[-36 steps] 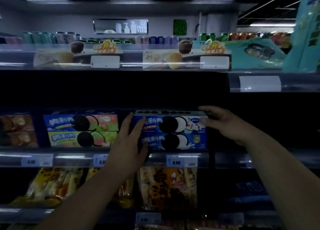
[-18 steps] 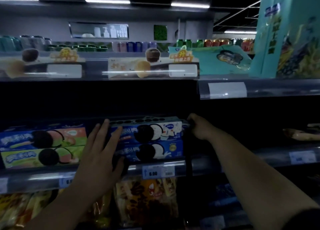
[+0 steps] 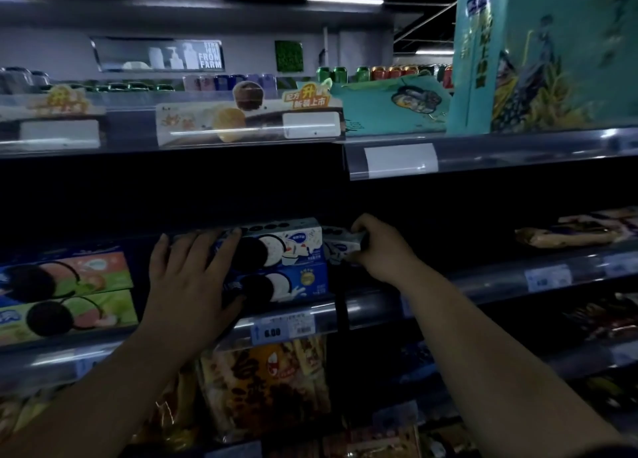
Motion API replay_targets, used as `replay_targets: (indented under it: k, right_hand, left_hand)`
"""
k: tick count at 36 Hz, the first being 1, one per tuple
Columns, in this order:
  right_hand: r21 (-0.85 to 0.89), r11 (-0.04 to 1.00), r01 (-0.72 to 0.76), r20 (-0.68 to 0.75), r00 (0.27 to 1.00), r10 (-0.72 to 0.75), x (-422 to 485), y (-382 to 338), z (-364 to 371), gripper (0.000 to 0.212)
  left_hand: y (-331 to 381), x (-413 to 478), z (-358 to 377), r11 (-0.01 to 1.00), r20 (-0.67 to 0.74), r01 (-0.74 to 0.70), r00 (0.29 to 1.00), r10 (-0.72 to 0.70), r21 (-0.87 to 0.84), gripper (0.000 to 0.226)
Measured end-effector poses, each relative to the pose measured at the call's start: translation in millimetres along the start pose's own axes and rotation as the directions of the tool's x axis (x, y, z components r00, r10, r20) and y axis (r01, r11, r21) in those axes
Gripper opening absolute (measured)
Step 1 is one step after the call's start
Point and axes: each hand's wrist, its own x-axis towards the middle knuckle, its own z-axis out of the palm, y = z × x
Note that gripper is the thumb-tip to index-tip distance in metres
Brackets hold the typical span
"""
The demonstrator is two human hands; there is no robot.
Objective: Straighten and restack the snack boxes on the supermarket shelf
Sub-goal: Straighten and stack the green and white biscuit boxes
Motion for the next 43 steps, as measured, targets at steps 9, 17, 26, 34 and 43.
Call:
replay_targets:
  k: [9, 17, 26, 34, 43]
  right_hand:
    - [0.244, 0.969, 0.026, -0.254, 0.966, 0.037, -47, 5, -31, 0.048]
    - [0.293, 0.954, 0.058, -0.352, 0.935, 0.051, -75, 30, -67, 0.053]
    - [0.476, 0.877, 0.065, -0.089, 0.996, -0.025, -94, 17, -68, 0.056]
    - [0.408, 0.912, 0.045, 0.142, 0.984, -0.112, -61, -25, -11, 0.045]
    - [0.298, 0.951, 0.082, 0.210, 0.966, -0.149, -40, -54, 57, 0.034]
  left_hand:
    - [-2, 5, 6, 0.999, -0.062, -0.011, 0.998, 0.013, 0.032, 0.100]
    - [-18, 17, 17, 0.997, 0.022, 0.049, 0.999, -0.050, 0.056, 0.100]
    - [-32, 18, 23, 0.972, -0.019, 0.072, 0.997, -0.078, -0.222, 0.074]
    - [-25, -26, -3, 0.764, -0.192, 0.096, 0.941, -0.280, -0.638, 0.040]
    - [-35, -54, 6, 0.955, -0.075, -0.004, 0.997, -0.019, -0.297, 0.051]
